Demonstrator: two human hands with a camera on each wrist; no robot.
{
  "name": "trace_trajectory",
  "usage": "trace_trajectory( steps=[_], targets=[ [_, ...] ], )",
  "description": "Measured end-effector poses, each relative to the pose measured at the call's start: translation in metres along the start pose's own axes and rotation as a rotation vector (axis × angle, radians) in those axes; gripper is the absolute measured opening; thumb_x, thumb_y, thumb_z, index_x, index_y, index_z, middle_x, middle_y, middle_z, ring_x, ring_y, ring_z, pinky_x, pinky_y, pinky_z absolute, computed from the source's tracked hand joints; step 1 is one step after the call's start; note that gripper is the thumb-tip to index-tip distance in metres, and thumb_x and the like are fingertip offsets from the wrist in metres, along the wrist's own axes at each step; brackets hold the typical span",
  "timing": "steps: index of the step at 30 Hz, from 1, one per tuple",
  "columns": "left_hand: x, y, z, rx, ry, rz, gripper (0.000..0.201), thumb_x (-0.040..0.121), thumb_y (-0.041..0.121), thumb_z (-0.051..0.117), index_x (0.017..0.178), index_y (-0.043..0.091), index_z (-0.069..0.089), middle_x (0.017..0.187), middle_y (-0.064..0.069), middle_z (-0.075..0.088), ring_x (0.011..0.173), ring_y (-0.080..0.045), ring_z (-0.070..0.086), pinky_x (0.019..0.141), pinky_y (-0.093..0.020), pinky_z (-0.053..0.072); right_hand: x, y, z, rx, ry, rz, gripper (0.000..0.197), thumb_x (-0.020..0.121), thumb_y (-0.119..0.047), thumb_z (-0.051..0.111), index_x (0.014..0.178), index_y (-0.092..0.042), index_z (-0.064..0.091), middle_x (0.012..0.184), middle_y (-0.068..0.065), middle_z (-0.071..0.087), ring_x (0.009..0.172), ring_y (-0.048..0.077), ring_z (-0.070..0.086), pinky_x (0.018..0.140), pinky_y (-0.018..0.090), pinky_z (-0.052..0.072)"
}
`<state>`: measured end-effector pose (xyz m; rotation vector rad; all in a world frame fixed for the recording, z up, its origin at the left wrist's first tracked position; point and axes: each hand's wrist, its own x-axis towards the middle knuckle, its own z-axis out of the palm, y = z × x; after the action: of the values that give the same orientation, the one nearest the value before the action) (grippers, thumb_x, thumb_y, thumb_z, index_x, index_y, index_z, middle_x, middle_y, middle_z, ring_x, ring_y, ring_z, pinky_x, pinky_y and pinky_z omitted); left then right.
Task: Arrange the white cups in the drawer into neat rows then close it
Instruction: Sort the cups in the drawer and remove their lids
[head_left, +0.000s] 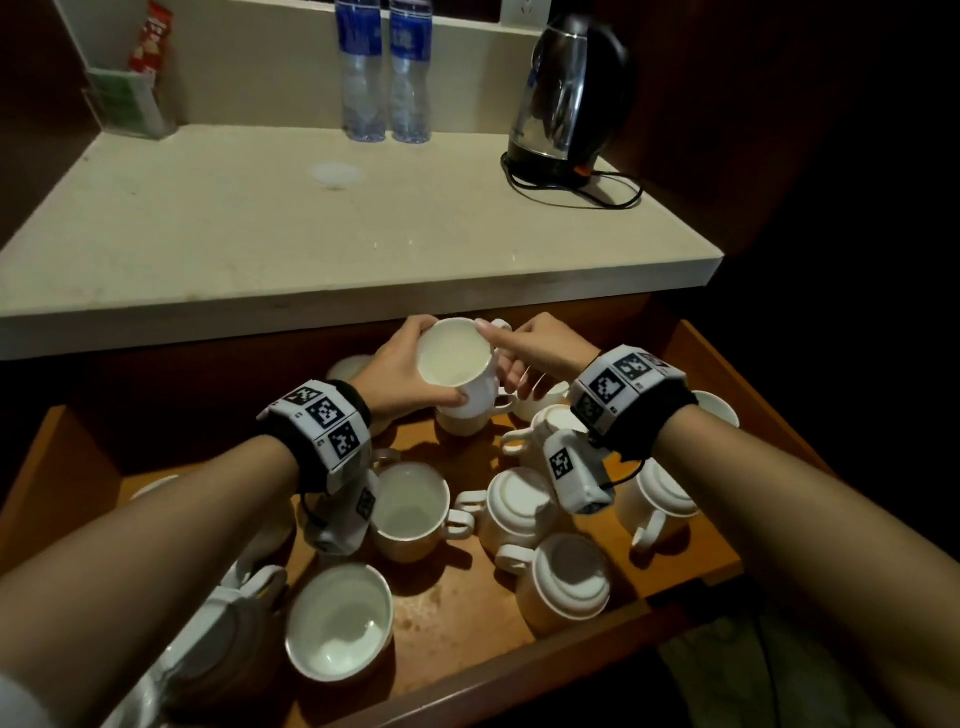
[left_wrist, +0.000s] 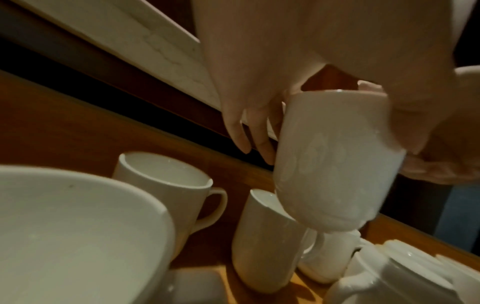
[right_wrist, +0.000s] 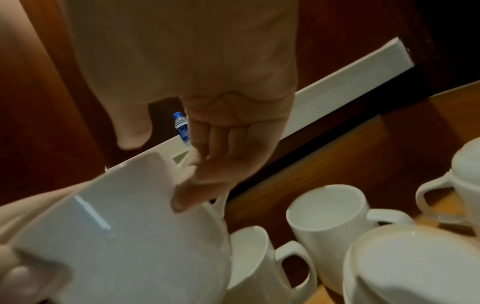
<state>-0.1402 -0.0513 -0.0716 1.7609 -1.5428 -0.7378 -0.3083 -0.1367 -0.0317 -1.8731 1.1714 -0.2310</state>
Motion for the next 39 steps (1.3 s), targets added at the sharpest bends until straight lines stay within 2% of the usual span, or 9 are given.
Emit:
trace_trajectory(
  steps=[7, 10, 12, 15, 19, 25, 30, 35, 39],
  targets=[
    [0.003, 0.005, 0.002, 0.134, -0.187, 0.017, 0.086, 0.064, 0.041, 0.082, 0.135, 0.018, 0.039, 0.125, 0.001, 0.051, 0.115, -0.016, 0.048, 0.099, -0.037, 0.044, -0.009, -0.003, -0.001, -0.34, -0.02, 0.082, 0.034, 0.09, -0.018, 0.052, 0.06, -0.006, 0.062, 0.056, 0.006, 0.062, 0.04, 0.012, 0.055, 0.049, 0.022, 0.048],
    [0.003, 0.008, 0.002, 0.17, -0.277, 0.01, 0.066, 0.08, 0.054, 0.057, 0.134, 0.018, 0.044, 0.13, -0.004, 0.054, 0.119, -0.02, 0.05, 0.101, -0.036, 0.041, -0.011, 0.007, 0.005, -0.404, -0.069, 0.128, 0.03, 0.091, -0.014, 0.049, 0.07, -0.002, 0.067, 0.068, 0.011, 0.068, 0.049, 0.015, 0.059, 0.06, 0.03, 0.054],
    [0.002, 0.009, 0.001, 0.098, -0.289, -0.01, 0.05, 0.089, 0.057, 0.039, 0.121, 0.02, 0.053, 0.119, -0.005, 0.058, 0.113, -0.021, 0.053, 0.1, -0.035, 0.04, -0.011, 0.012, 0.009, -0.425, -0.081, 0.149, 0.03, 0.091, -0.012, 0.048, 0.078, 0.003, 0.07, 0.07, 0.012, 0.069, 0.049, 0.015, 0.059, 0.061, 0.028, 0.055],
    [0.0, 0.006, -0.003, 0.019, -0.274, -0.043, 0.066, 0.073, 0.072, 0.027, 0.106, 0.022, 0.057, 0.105, -0.004, 0.062, 0.104, -0.026, 0.059, 0.096, -0.039, 0.045, -0.008, 0.018, 0.015, -0.443, -0.071, 0.169, 0.031, 0.09, -0.013, 0.048, 0.066, -0.002, 0.064, 0.057, 0.006, 0.061, 0.048, 0.015, 0.055, 0.057, 0.025, 0.049],
    [-0.004, -0.005, -0.003, 0.057, -0.255, -0.051, 0.073, 0.077, 0.065, 0.025, 0.117, 0.014, 0.059, 0.113, -0.007, 0.063, 0.106, -0.025, 0.058, 0.098, -0.043, 0.045, -0.004, 0.025, 0.025, -0.518, -0.066, 0.191, 0.026, 0.087, -0.014, 0.051, 0.063, -0.008, 0.056, 0.05, 0.004, 0.055, 0.049, 0.016, 0.048, 0.055, 0.026, 0.043],
    [-0.009, -0.019, -0.003, 0.076, -0.205, -0.075, 0.045, 0.094, 0.046, 0.038, 0.105, 0.011, 0.064, 0.094, -0.002, 0.065, 0.093, -0.023, 0.063, 0.09, -0.044, 0.05, 0.002, 0.033, 0.042, -0.59, -0.118, 0.203, 0.02, 0.09, -0.017, 0.051, 0.087, -0.004, 0.066, 0.062, 0.004, 0.053, 0.052, 0.015, 0.046, 0.054, 0.025, 0.039],
    [-0.01, -0.019, -0.005, 0.162, -0.234, -0.065, 0.031, 0.093, 0.037, 0.049, 0.108, 0.014, 0.064, 0.1, -0.003, 0.068, 0.091, -0.017, 0.063, 0.086, -0.037, 0.052, 0.003, 0.037, 0.049, -0.715, -0.104, 0.188, 0.036, 0.094, -0.024, 0.051, 0.061, -0.011, 0.042, 0.059, 0.002, 0.043, 0.056, 0.017, 0.044, 0.049, 0.025, 0.031],
    [-0.009, -0.018, -0.003, 0.151, -0.239, -0.045, 0.027, 0.092, 0.033, 0.053, 0.107, 0.013, 0.064, 0.103, -0.006, 0.069, 0.093, -0.019, 0.064, 0.087, -0.037, 0.052, 0.005, 0.039, 0.053, -0.747, -0.137, 0.193, 0.041, 0.095, -0.031, 0.052, 0.06, -0.012, 0.042, 0.059, 0.001, 0.043, 0.053, 0.012, 0.04, 0.057, 0.026, 0.037],
    [-0.009, -0.015, -0.001, 0.149, -0.248, -0.025, 0.026, 0.092, 0.031, 0.054, 0.106, 0.013, 0.065, 0.102, -0.006, 0.071, 0.095, -0.019, 0.065, 0.089, -0.038, 0.052, 0.002, 0.039, 0.05, -0.697, -0.118, 0.162, 0.036, 0.094, -0.038, 0.053, 0.088, -0.004, 0.063, 0.075, 0.007, 0.061, 0.067, 0.017, 0.053, 0.054, 0.022, 0.037]
  ],
)
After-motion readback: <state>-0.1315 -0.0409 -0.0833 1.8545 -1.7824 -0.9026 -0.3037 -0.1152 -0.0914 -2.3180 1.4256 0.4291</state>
